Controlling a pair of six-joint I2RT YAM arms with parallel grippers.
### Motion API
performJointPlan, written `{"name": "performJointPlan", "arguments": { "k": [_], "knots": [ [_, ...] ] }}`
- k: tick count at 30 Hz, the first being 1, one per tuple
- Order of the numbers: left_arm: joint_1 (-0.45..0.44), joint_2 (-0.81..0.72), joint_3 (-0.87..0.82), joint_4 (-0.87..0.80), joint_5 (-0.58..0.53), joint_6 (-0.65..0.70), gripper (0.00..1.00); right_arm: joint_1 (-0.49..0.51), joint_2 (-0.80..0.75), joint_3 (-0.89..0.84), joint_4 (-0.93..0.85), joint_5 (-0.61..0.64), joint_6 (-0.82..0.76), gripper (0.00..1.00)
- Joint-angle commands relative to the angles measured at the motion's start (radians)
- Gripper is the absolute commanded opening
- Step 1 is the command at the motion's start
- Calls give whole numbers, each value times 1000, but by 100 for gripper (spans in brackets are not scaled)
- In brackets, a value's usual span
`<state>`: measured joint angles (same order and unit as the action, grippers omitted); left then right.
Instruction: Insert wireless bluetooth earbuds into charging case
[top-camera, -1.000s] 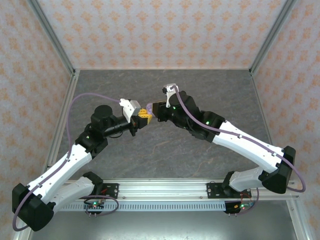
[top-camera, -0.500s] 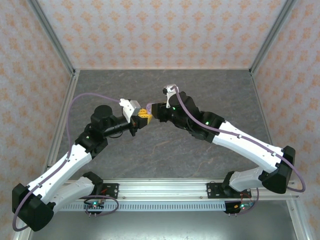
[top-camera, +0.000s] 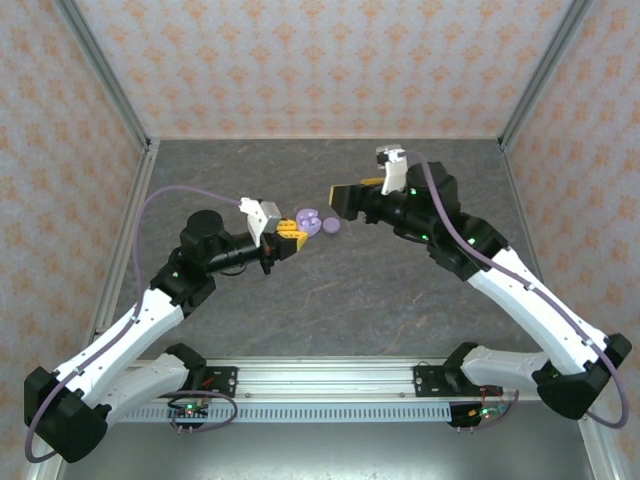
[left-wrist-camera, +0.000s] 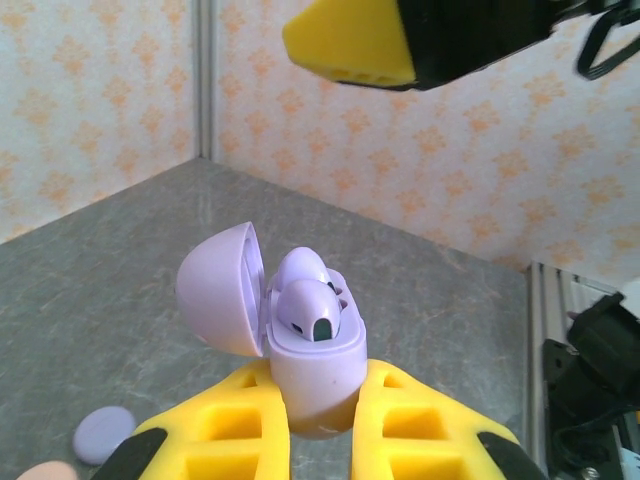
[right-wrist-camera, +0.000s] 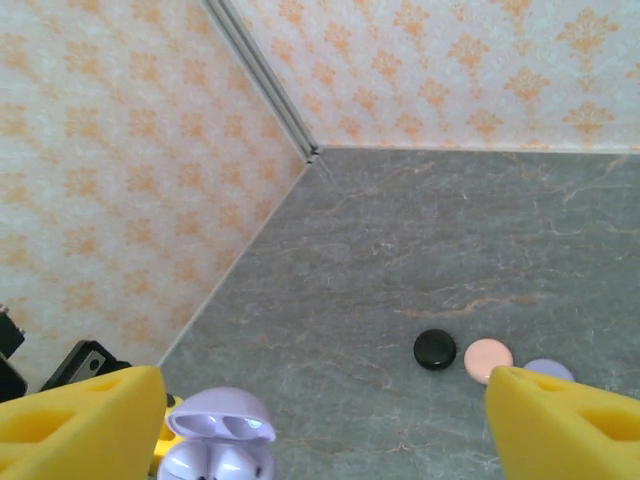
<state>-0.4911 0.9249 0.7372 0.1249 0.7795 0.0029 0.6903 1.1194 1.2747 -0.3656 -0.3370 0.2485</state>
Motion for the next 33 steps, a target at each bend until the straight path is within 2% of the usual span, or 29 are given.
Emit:
{"name": "performJointPlan", "arguments": {
  "k": [1, 5, 11, 16, 23, 33],
  "knots": [
    [-7, 1, 39, 53, 94, -18, 4, -39, -8, -79, 68, -309, 16, 88],
    [-7, 14, 49, 65, 123, -27, 4, -39, 42, -97, 115, -461, 53, 88],
    [-17, 41, 69, 43, 164, -22, 4, -39, 109, -91, 203, -576, 98, 87],
    [-22, 48, 70, 28, 154, -11, 5, -37, 113, -80, 251, -627, 111, 83],
    [-23, 51, 68, 17, 124, -3, 4, -39, 106, -61, 231, -688, 88, 64],
    [-23, 49, 62, -16, 86, 15, 4, -39, 35, -54, 176, -653, 9, 61]
  ]
}}
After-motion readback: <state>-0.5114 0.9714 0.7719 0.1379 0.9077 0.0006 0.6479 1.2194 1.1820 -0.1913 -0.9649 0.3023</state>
